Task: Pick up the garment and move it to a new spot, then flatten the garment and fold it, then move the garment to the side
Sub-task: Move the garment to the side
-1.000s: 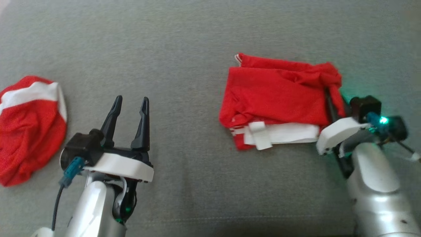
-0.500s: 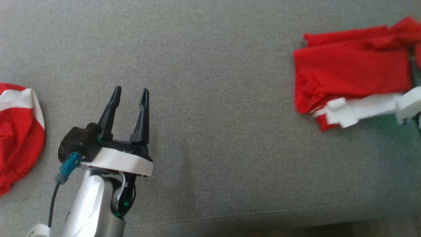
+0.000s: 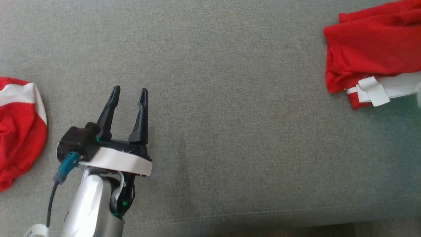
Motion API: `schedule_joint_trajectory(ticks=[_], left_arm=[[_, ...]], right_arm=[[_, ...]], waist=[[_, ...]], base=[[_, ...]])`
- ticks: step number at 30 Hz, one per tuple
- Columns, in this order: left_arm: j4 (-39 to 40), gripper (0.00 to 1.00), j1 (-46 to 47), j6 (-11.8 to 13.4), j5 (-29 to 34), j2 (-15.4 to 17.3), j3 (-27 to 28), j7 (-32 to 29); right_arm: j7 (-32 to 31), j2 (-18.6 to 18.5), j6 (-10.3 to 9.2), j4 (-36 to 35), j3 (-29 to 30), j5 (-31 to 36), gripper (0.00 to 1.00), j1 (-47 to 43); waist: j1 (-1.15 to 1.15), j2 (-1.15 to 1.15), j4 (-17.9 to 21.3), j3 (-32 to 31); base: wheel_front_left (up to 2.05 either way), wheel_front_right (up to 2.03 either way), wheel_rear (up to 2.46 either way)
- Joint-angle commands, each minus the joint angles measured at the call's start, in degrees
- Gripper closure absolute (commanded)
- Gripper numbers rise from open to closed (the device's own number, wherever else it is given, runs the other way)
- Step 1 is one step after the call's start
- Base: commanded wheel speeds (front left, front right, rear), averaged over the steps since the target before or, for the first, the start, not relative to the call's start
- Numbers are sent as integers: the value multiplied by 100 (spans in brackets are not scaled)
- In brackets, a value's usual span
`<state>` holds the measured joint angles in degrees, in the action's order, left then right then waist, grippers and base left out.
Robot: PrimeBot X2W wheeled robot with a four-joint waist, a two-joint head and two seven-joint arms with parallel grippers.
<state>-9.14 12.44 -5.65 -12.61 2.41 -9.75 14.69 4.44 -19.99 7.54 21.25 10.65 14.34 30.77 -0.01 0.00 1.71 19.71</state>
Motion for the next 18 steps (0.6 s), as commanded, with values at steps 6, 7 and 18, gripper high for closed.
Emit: schedule_joint_trajectory(ticks=[6, 7, 18], left_arm=[[194, 0, 221, -33, 39, 47, 240, 31], [190, 0, 233, -35, 34, 47, 240, 31], [64, 0, 189, 13, -64, 47, 195, 31]], right_arm=[[-21, 15, -5, -383, 99, -103, 31, -120], [-10, 9, -5, -407, 82, -104, 2, -132], [180, 441, -5, -595, 153, -200, 0, -232]], waist=[[1, 0, -7, 41], [1, 0, -10, 44], [1, 0, -76, -283]], base=[[0, 0, 0], [0, 0, 0], [0, 0, 0]])
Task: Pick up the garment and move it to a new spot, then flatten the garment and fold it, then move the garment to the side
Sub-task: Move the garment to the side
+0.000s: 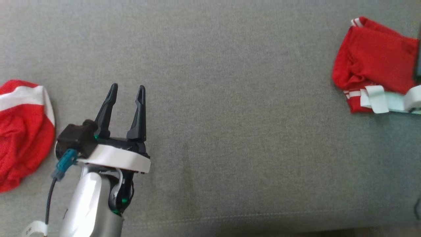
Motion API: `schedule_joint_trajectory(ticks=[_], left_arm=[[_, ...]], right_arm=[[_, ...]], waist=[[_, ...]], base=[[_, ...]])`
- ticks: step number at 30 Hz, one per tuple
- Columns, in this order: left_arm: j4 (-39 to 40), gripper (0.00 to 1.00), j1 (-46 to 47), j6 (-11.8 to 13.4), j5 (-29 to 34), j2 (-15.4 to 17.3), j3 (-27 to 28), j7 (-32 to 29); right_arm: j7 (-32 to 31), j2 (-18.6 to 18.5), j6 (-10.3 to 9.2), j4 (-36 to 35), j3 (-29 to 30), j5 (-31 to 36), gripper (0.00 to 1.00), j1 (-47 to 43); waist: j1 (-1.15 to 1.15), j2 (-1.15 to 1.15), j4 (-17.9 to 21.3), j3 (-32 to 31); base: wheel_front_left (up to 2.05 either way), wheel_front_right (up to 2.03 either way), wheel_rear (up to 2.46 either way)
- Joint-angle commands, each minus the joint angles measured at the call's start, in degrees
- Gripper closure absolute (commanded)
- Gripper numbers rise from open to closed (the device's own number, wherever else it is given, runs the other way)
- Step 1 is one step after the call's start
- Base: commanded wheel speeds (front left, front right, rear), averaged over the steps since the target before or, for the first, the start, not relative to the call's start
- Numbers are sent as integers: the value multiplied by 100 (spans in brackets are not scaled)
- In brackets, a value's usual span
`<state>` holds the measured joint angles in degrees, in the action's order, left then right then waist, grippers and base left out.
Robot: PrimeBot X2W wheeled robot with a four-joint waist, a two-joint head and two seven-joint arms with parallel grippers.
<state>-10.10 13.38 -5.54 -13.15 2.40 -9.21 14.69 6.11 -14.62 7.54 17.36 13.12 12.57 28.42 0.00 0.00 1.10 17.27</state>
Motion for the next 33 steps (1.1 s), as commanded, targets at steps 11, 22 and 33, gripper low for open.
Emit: schedule_joint_trajectory(ticks=[11, 22, 33], left_arm=[[127, 0, -220, 269, -135, 48, 167, 31], [62, 0, -651, 342, -111, 48, 280, 31], [71, 0, -1038, 373, -93, 48, 144, 31]], right_arm=[[535, 988, -5, -404, -409, -373, 0, -419], [844, 1172, -5, -471, -1022, -1459, 0, -1473], [887, 1173, -5, -857, -1392, -2019, 0, -2537]], waist=[[0, 0, -128, -892], [0, 0, -244, -1369], [0, 0, -315, -1617]], base=[[0, 0, 0], [0, 0, 0], [0, 0, 0]])
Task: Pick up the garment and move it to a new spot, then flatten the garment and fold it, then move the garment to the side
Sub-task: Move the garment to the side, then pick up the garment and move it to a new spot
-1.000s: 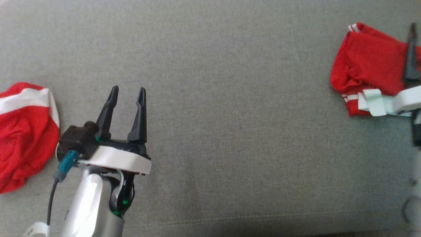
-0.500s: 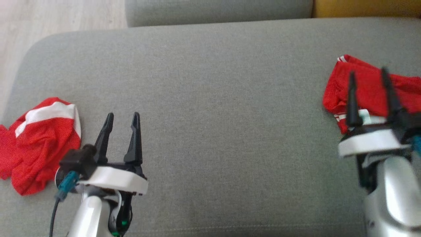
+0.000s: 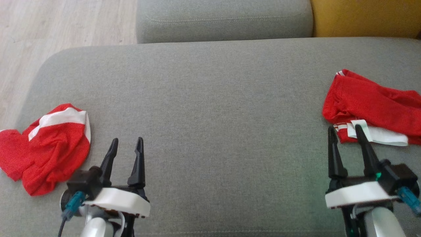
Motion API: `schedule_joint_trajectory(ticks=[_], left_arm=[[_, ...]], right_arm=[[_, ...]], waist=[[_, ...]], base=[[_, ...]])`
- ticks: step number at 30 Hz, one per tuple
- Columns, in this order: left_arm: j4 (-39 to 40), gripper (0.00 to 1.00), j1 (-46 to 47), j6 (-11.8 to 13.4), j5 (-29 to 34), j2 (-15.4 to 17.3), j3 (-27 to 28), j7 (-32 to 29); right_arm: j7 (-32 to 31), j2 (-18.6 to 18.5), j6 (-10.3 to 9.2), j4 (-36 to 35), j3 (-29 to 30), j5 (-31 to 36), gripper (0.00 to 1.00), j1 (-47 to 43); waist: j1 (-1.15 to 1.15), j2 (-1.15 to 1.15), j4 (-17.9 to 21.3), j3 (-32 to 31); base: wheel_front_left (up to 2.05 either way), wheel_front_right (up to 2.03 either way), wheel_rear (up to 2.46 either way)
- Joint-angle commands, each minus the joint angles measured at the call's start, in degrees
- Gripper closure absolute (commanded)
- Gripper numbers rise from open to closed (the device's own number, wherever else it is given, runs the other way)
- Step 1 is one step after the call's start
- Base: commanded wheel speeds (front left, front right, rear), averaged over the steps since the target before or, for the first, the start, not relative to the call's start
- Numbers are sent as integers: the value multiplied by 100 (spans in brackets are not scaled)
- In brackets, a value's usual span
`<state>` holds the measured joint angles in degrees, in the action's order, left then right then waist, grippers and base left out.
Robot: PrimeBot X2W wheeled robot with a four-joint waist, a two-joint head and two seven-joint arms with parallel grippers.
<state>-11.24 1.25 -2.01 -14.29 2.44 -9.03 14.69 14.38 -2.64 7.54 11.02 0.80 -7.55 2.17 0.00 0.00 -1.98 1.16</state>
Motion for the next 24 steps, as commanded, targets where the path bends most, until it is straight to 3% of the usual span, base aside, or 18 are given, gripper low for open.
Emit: schedule_joint_trajectory(ticks=[1, 24], left_arm=[[186, 0, 154, 23, 26, 43, 107, 31], [232, 0, 156, 48, 37, 43, -3, 31]], right_arm=[[61, -24, -5, -238, -149, -36, 0, 25], [62, -24, -5, -228, -51, -132, 0, -89]], waist=[[0, 0, -13, -12], [0, 0, -83, 68]], base=[[0, 0, 0], [0, 0, 0]])
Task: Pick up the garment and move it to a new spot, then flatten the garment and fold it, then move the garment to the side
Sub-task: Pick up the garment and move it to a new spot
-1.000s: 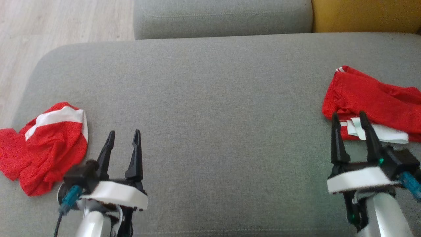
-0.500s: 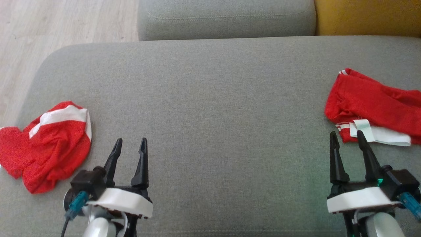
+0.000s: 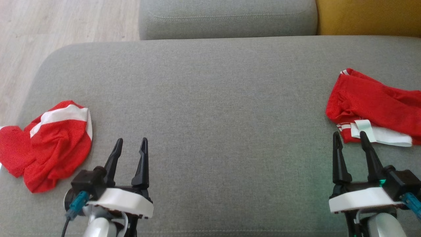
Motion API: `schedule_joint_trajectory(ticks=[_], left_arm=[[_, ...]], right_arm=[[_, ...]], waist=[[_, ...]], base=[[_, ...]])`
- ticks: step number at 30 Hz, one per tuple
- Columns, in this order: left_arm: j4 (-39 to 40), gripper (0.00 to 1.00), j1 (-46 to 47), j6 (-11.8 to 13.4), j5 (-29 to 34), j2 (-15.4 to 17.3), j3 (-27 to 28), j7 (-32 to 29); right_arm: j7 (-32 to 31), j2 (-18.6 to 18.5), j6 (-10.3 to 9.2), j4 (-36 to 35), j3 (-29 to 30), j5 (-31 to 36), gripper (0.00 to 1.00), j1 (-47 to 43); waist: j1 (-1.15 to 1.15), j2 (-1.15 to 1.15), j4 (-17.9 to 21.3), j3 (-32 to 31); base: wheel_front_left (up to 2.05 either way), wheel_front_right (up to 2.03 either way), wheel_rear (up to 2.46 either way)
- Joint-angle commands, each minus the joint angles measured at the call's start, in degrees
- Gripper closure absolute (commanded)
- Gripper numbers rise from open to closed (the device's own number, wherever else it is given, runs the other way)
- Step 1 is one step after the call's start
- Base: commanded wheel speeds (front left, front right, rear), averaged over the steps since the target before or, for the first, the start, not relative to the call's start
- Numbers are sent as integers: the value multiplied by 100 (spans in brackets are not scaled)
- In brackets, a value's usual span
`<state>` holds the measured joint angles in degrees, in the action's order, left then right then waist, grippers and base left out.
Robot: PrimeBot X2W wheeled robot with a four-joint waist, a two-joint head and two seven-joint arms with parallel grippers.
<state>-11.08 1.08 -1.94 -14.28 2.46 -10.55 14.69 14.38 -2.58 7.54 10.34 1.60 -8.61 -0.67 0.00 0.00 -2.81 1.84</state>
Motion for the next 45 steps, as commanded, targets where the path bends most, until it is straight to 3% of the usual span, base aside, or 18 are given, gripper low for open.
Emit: schedule_joint_trajectory(ticks=[1, 12, 31, 37, 45], left_arm=[[213, 0, 176, 40, 40, 42, 151, 31], [120, 0, 262, 39, 98, 42, 128, 31], [135, 0, 344, 1, 145, 42, 525, 31], [107, 0, 304, 5, 155, 42, 662, 31], [155, 0, 324, 10, 112, 42, 893, 31]], right_arm=[[62, -30, -5, -158, -134, -43, 0, 197], [62, -30, -5, -87, -342, -149, 0, 130], [62, -30, -5, 99, -854, -249, 0, 222], [62, -30, -5, 174, -939, -270, 0, 227], [62, -30, -5, 249, -1014, -226, 0, 322]], waist=[[0, 0, -8, 1], [0, 0, -614, -45], [0, 0, -2440, 45], [0, 0, -2730, 22], [0, 0, -2769, 130]], base=[[0, 0, 0], [0, 0, 0], [0, 0, 0], [0, 0, 0], [0, 0, 0]])
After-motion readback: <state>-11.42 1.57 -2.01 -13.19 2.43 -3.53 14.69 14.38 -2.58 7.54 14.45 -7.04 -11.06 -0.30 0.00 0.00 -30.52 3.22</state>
